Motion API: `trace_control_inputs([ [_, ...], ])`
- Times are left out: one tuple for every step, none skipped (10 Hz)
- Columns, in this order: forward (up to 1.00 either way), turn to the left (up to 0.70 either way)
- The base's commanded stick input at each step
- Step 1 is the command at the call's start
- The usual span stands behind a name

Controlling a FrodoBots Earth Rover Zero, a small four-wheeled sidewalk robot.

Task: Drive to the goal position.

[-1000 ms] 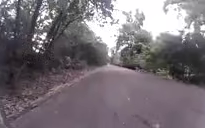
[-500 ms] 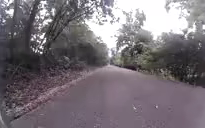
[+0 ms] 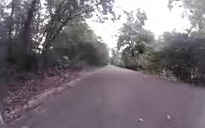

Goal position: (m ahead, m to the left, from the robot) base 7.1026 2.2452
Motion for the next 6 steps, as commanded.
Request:
trace_control_inputs([
  [0.7,0.0],
  [0.7,0.0],
  [0.7,0.0],
  [0.7,0.0],
  [0.7,0.0],
  [0.7,0.0],
])
